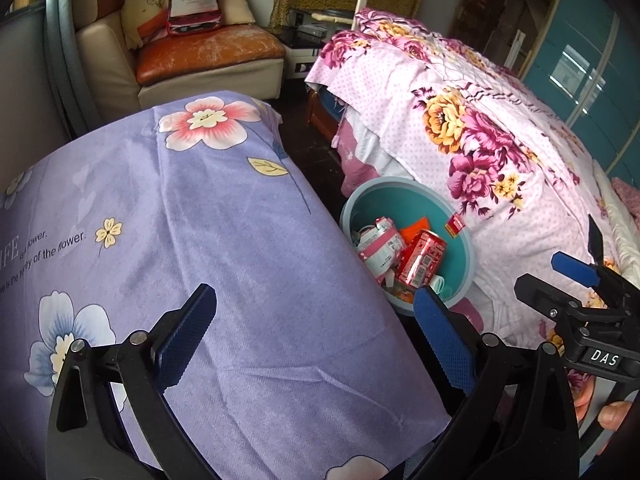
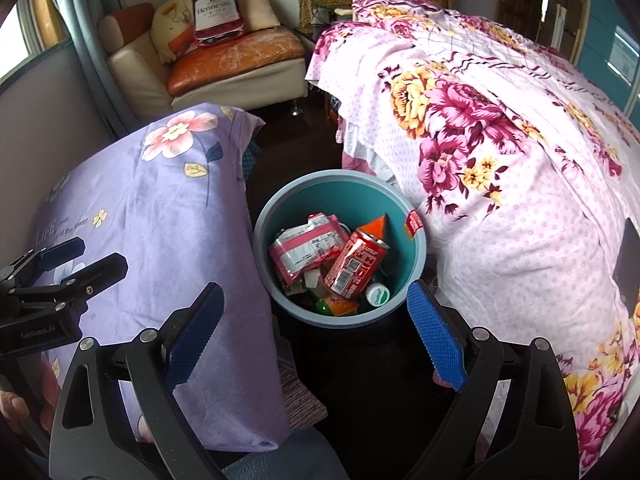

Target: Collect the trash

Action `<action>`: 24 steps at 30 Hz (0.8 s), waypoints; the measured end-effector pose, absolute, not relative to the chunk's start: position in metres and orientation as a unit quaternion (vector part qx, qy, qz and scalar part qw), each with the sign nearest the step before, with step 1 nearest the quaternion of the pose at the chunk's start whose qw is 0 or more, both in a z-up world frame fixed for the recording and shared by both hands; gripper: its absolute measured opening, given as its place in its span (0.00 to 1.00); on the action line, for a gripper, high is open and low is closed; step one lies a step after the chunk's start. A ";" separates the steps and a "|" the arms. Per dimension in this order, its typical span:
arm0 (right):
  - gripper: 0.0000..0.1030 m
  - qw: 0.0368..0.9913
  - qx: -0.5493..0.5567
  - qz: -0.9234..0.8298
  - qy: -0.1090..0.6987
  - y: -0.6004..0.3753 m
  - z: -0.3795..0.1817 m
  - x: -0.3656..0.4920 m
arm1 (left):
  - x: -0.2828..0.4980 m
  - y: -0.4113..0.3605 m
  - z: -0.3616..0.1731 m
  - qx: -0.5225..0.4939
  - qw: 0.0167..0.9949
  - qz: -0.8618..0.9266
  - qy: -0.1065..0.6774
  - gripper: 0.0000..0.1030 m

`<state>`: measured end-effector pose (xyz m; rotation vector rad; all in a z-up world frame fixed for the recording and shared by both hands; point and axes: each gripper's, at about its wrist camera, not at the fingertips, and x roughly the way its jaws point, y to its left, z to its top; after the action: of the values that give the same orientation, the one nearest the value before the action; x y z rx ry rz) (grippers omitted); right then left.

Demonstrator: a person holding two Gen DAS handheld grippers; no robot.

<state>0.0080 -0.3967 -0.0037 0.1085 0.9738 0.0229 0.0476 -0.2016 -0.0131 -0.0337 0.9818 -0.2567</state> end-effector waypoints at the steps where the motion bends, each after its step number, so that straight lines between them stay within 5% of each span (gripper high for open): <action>1: 0.86 0.882 0.053 0.013 0.467 -0.395 -0.004 0.006 | 0.047 -0.200 -0.014 -0.019 0.874 -0.122 0.471 0.96; 24: 0.86 0.876 0.055 0.018 0.479 -0.393 -0.027 0.015 | 0.045 -0.191 -0.030 0.010 0.877 -0.088 0.471 0.96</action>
<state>0.0153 -0.3925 -0.0270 0.1139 0.9988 0.0385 0.0454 -0.1913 -0.0295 0.0205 0.9833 -0.1837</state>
